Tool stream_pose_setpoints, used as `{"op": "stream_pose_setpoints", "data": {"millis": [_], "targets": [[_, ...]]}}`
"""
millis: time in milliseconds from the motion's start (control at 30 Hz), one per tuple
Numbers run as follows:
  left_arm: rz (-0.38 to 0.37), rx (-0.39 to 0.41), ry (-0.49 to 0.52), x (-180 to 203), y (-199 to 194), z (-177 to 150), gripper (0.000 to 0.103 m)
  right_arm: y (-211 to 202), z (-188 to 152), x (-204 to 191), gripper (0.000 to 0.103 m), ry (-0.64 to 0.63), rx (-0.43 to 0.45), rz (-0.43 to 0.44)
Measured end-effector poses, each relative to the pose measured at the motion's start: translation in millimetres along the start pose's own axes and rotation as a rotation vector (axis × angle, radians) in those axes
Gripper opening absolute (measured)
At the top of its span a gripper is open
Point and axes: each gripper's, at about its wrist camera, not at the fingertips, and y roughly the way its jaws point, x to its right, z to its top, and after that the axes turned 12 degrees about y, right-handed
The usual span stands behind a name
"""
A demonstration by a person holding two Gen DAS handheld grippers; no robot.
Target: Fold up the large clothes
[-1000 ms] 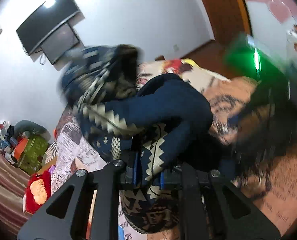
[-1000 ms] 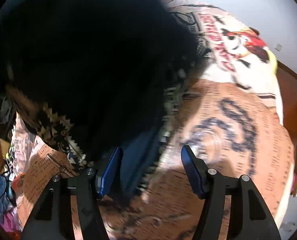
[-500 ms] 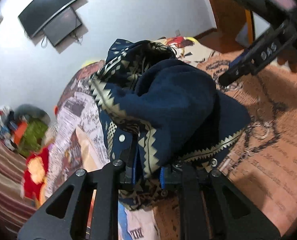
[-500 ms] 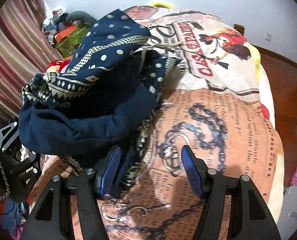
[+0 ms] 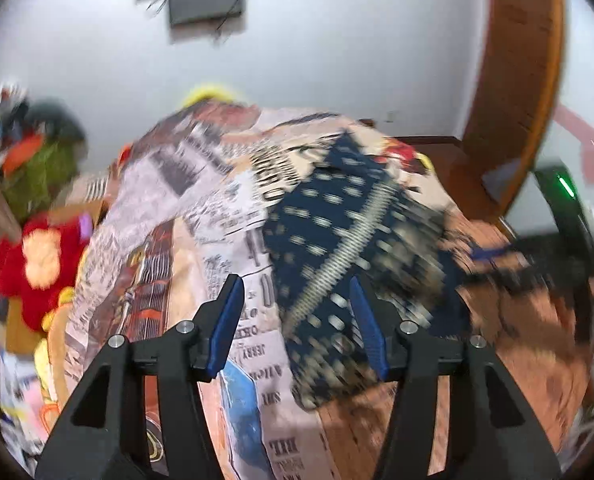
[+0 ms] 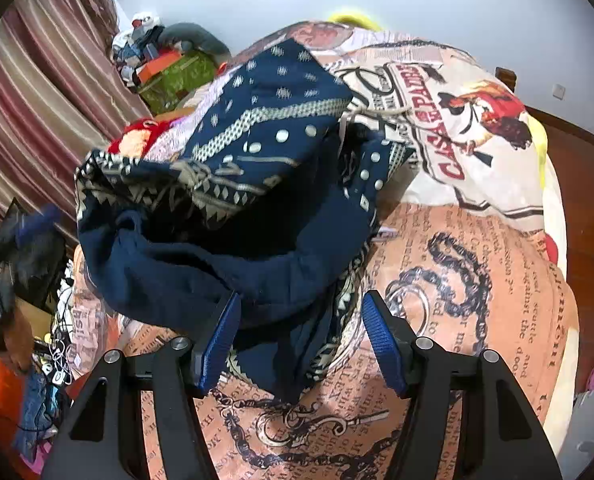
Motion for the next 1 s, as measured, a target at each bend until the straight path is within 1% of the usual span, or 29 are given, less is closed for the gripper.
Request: {"op": "stream_pose_setpoints", "data": {"millis": [100, 167, 200, 233, 267, 367, 400, 433, 533, 600, 633, 700, 800, 900, 933, 967, 1000], "targets": [[-0.083, -0.048, -0.051, -20.8, 34.9, 15.2, 0.055, 1.5, -3.1, 0.4, 0.062, 0.002, -0.023, 0.012], [-0.141, -0.101, -0.083, -24.4, 59.9, 20.7, 0.055, -2.2, -2.6, -0.1, 0.061, 0.01, -0.026, 0.026], [-0.197, -0.13, -0.084, -20.8, 72.3, 21.9, 0.055, -5.2, -1.3, -0.4, 0.062, 0.014, -0.022, 0.028], [-0.24, -0.144, -0.074, -15.1, 78.7, 21.3, 0.055, -11.1, 1.5, -1.7, 0.062, 0.016, -0.013, 0.034], [-0.285, -0.154, -0.044, -4.3, 83.8, 18.9, 0.055, -15.5, 4.1, -2.7, 0.062, 0.016, -0.006, 0.037], [-0.338, -0.152, 0.057, 24.5, 81.3, 6.1, 0.055, -32.5, 17.2, -9.3, 0.061, 0.011, 0.038, 0.03], [-0.334, -0.155, 0.083, 32.8, 80.1, 1.5, 0.056, -37.2, 22.8, -13.0, 0.061, 0.006, 0.053, 0.03], [-0.305, -0.159, 0.12, 42.4, 78.8, -4.7, 0.057, -40.0, 28.3, -18.0, 0.062, -0.002, 0.066, 0.027], [-0.236, -0.17, 0.188, 59.1, 74.3, -20.8, 0.058, -39.4, 39.8, -34.1, 0.062, -0.021, 0.094, 0.022], [-0.194, -0.174, 0.214, 66.0, 72.5, -30.3, 0.058, -28.5, 42.6, -45.4, 0.062, -0.03, 0.087, 0.021], [-0.185, -0.17, 0.218, 67.1, 70.9, -33.9, 0.058, -17.5, 41.2, -50.2, 0.062, -0.036, 0.075, 0.012], [-0.175, -0.164, 0.208, 65.9, 66.3, -40.2, 0.06, 1.0, 35.7, -53.5, 0.062, -0.042, 0.041, -0.005], [-0.181, -0.172, 0.193, 59.8, 58.5, -47.9, 0.06, 33.0, 15.0, -47.9, 0.062, -0.05, -0.049, -0.036], [-0.214, -0.184, 0.151, 41.6, 55.4, -51.9, 0.06, 48.6, -7.0, -33.5, 0.062, -0.084, -0.088, -0.079], [-0.217, -0.184, 0.139, 36.7, 53.1, -51.6, 0.06, 50.1, -11.3, -29.9, 0.062, -0.091, -0.089, -0.094], [-0.209, -0.179, 0.119, 27.5, 49.1, -50.5, 0.06, 52.6, -17.1, -24.6, 0.062, -0.1, -0.091, -0.124], [-0.192, -0.173, 0.108, 21.5, 45.6, -48.7, 0.06, 54.7, -20.5, -18.7, 0.062, -0.095, -0.101, -0.129]]}}
